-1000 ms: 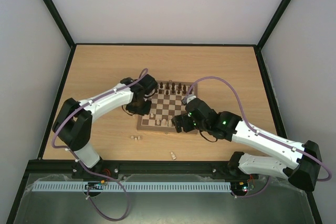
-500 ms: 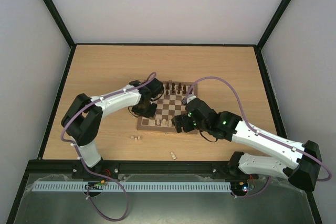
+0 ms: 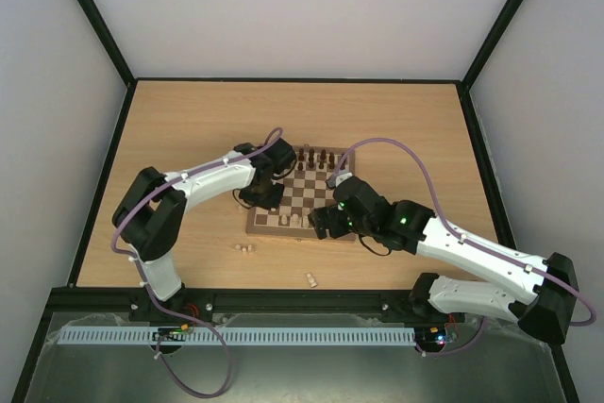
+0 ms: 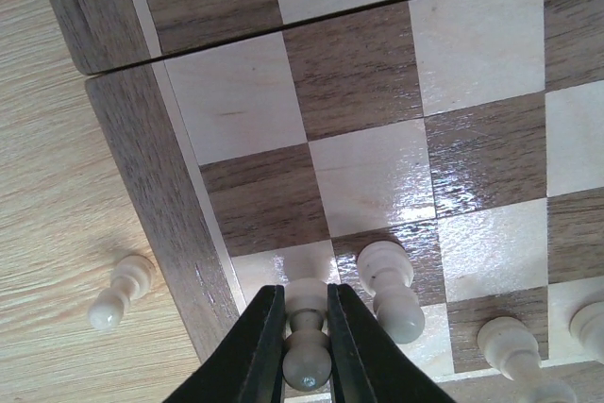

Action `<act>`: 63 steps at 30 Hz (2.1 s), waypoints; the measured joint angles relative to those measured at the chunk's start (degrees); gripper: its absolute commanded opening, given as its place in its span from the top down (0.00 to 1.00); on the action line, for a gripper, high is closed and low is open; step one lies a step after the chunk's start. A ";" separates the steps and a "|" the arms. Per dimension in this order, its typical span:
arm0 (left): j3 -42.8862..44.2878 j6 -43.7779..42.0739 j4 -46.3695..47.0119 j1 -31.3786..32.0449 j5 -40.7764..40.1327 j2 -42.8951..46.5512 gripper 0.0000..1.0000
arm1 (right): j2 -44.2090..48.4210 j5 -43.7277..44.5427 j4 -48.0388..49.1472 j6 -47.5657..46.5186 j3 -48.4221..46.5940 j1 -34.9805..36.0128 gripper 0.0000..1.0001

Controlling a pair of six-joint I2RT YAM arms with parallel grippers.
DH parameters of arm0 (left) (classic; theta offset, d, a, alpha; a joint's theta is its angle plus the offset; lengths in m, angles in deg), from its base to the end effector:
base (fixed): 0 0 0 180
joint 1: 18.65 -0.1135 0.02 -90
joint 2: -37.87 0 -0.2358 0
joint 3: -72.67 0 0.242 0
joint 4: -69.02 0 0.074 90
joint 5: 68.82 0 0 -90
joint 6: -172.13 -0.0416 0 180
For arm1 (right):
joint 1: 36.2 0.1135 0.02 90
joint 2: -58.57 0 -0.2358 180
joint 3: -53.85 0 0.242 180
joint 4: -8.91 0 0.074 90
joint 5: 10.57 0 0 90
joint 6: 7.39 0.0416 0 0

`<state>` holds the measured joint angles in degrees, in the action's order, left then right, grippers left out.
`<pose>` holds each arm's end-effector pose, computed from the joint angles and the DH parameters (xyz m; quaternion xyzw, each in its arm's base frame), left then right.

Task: Set up the chess pieces on the board
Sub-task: Place the chess piece on the chessboard, then pick up the chess piece at the center of the board.

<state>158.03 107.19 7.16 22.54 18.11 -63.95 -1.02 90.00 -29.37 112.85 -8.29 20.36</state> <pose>0.2451 -0.2115 0.1626 0.1368 0.9850 -0.0333 0.0997 0.1362 0.1925 0.2605 -0.1608 0.8724 0.2525 0.3863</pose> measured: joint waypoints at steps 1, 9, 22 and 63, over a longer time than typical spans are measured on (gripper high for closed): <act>0.00 0.02 0.02 0.00 -0.02 -0.04 0.85 | 0.00 -0.02 0.00 0.00 0.00 0.00 0.05; 0.00 0.02 0.04 0.00 -0.31 -0.66 0.82 | 0.00 -0.31 0.02 0.00 0.02 0.00 0.05; 0.00 0.13 0.02 0.00 -1.07 -1.01 0.73 | 0.00 -1.11 0.02 0.00 0.02 -0.02 0.05; -11.50 -0.37 4.68 -13.35 2.89 6.49 0.72 | -0.04 -2.62 0.04 -0.02 0.09 -0.09 0.05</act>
<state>146.53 106.82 11.83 9.18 21.00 -57.46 -1.06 87.37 -29.33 112.83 -8.21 20.27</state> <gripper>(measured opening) 0.284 0.954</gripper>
